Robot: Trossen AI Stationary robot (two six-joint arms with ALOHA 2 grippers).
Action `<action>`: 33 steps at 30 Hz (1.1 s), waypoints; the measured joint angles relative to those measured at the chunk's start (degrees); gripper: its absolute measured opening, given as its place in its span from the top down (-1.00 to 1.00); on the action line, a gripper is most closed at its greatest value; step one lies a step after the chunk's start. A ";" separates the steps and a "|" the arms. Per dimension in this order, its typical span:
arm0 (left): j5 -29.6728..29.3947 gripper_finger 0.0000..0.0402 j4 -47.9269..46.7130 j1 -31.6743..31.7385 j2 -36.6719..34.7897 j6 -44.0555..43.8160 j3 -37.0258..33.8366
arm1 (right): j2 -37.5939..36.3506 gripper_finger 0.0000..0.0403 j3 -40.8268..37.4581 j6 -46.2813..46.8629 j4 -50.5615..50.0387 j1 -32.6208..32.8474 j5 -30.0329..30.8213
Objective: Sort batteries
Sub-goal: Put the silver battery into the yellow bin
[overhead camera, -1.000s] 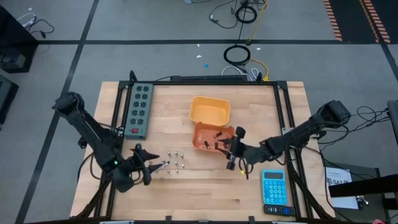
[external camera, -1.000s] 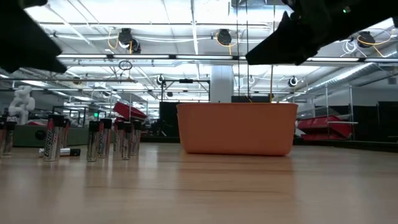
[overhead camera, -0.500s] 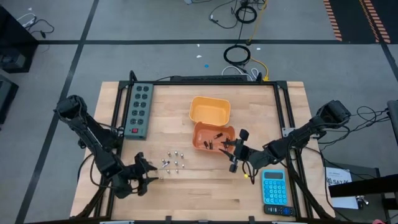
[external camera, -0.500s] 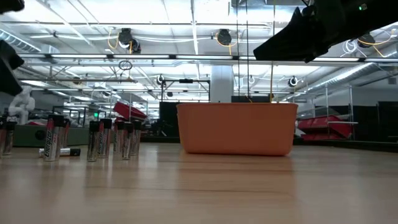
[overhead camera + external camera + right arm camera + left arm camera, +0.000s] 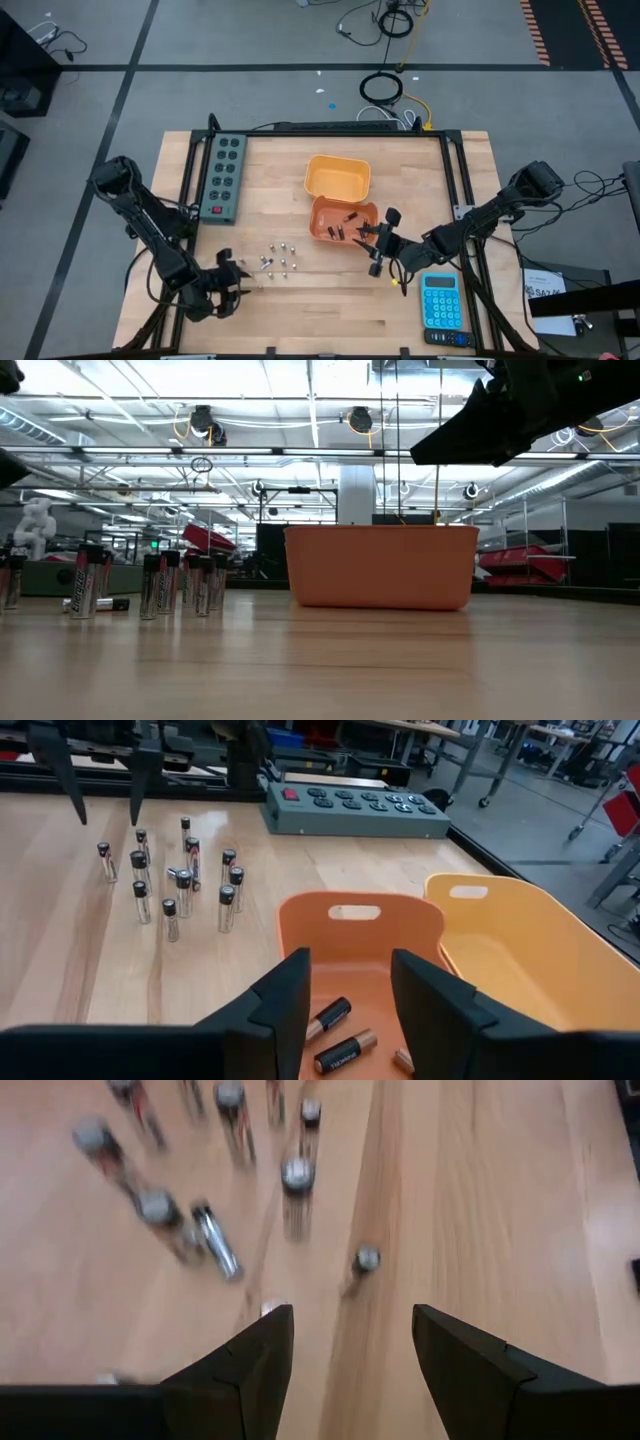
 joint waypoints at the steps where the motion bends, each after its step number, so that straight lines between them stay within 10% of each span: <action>1: 1.35 -0.06 -0.45 0.00 -0.06 -1.64 0.00 | 0.00 0.34 0.00 0.06 -0.04 0.00 0.01; 13: 9.93 -0.06 -14.45 0.14 -0.09 -23.75 0.00 | 0.00 0.34 0.00 -0.34 -0.11 0.00 -0.17; 33: -1.68 -0.06 -19.77 3.12 -0.14 -26.52 -2.40 | 0.00 0.34 0.02 -2.03 -0.55 0.00 -0.24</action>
